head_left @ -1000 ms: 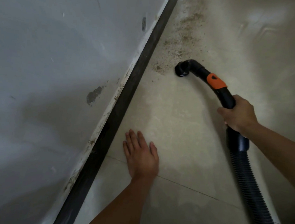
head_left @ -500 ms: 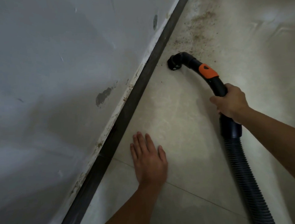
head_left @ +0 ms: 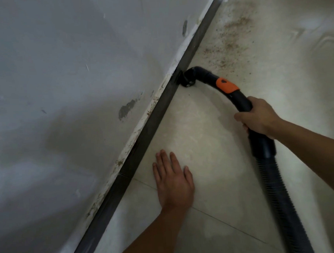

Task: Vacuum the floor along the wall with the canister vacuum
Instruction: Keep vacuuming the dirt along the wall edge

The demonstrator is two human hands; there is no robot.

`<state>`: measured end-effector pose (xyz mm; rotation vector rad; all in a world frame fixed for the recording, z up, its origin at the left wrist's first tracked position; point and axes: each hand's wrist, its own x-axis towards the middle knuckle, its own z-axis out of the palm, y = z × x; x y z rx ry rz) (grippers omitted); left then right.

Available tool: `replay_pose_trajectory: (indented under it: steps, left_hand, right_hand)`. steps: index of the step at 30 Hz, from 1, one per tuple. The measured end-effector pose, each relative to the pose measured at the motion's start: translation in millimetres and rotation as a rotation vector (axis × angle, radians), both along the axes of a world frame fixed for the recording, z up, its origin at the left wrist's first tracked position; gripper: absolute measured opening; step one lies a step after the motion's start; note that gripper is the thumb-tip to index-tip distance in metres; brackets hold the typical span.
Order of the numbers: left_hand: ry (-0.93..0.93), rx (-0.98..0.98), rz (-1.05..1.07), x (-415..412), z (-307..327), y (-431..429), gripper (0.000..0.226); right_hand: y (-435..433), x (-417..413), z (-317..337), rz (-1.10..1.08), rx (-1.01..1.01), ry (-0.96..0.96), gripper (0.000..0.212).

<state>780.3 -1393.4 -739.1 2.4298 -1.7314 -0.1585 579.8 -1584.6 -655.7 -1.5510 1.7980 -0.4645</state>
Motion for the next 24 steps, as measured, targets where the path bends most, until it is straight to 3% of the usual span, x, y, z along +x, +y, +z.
replay_pose_trajectory:
  steps: [7, 11, 17, 24]
  left_hand:
    - [0.029, -0.012, 0.002, 0, 0, 1, 0.063]
    - [0.026, -0.018, 0.009, -1, 2, 2, 0.062]
    - [0.019, 0.013, 0.011, -1, -2, 0, 0.063]
    - [-0.005, 0.029, -0.011, 3, 1, 2, 0.062]
  right_hand:
    - [61, -50, 12, -0.025, -0.04, 0.125, 0.02]
    - [85, -34, 5, 0.113, -0.002, 0.078, 0.021]
    - [44, -10, -5, -0.056, -0.104, 0.116, 0.032]
    - [81, 24, -1, 0.116, -0.081, 0.136, 0.03]
